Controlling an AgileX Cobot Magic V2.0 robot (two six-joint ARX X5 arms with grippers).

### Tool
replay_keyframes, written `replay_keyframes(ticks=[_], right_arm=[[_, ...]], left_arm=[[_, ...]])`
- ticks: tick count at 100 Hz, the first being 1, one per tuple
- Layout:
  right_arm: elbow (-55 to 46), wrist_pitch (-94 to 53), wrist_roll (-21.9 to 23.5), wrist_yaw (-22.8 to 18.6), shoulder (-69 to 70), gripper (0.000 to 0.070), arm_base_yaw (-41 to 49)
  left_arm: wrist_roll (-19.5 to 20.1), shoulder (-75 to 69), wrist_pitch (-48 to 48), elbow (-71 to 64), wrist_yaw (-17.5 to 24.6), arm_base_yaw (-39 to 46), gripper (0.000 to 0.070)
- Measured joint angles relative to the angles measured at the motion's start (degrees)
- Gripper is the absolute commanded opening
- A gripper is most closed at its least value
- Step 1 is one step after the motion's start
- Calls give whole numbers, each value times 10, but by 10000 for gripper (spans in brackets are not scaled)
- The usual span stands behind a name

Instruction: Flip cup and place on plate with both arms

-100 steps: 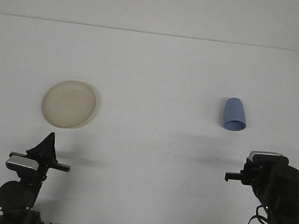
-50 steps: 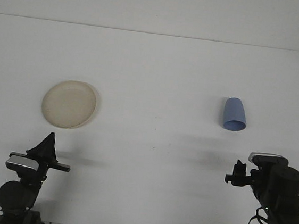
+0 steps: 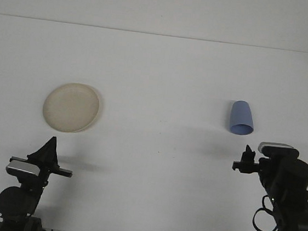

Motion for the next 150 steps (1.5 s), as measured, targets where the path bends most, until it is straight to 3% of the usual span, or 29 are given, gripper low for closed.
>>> replay_keyframes(ticks=[62, 118, 150], right_arm=[[-234, 412, -7, -4, 87, 411, -45], [-235, 725, -22, -80, 374, 411, -88], [-168, 749, -23, -101, 479, 411, -88]], left_arm=[[0, 0, 0, 0, 0, 0, 11], [0, 0, 0, 0, 0, 0, 11], [0, 0, 0, 0, 0, 0, 11]])
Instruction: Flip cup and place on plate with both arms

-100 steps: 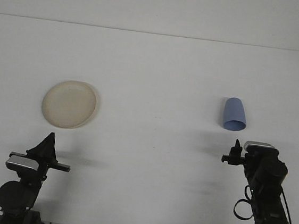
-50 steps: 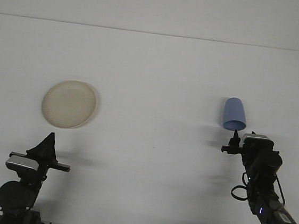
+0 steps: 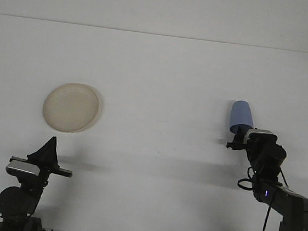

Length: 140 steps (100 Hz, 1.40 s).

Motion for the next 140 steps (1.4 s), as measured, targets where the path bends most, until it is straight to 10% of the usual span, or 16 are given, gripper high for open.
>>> replay_keyframes(ticks=[30, 53, 140], right_arm=[[47, 3, -10, -5, 49, 387, 0], [50, 8, -19, -7, 56, 1, 0], [52, -269, -22, 32, -228, 1, 50]], left_arm=[[0, 0, 0, 0, 0, 0, 11], [0, 0, 0, 0, 0, 0, 11], [0, 0, 0, 0, 0, 0, 11]])
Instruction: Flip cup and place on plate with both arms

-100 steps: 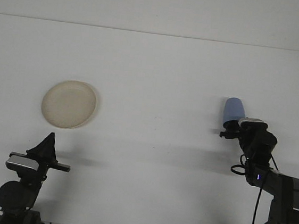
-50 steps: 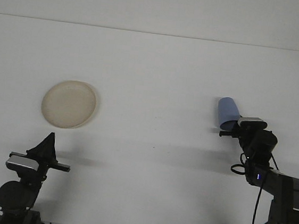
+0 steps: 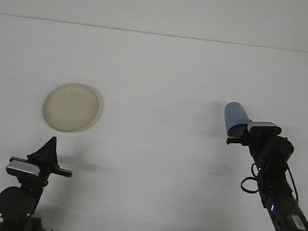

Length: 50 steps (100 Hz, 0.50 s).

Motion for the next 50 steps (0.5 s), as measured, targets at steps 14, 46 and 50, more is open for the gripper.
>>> replay_keyframes(ticks=[14, 46, 50], right_arm=[[0, -102, 17, 38, -115, 1, 35], [68, -391, 110, 58, -272, 1, 124], [94, -435, 119, 58, -271, 1, 138]], left_arm=[[0, 0, 0, 0, 0, 0, 11], [0, 0, 0, 0, 0, 0, 11], [0, 0, 0, 0, 0, 0, 11]])
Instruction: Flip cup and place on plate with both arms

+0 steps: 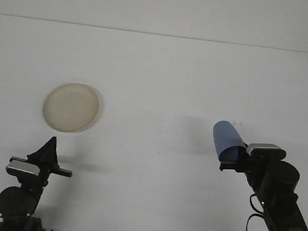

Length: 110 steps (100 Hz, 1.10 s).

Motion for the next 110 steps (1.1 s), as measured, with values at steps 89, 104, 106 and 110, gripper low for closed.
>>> replay_keyframes(ticks=[89, 104, 106, 110], right_arm=[[490, -493, -8, -18, 482, 4, 268], [493, -493, -21, -18, 540, 4, 302], [493, -493, -22, -18, 547, 4, 306], [493, -493, -24, -18, 559, 4, 312]], left_arm=[[0, 0, 0, 0, 0, 0, 11], [0, 0, 0, 0, 0, 0, 11], [0, 0, 0, 0, 0, 0, 11], [0, 0, 0, 0, 0, 0, 11]])
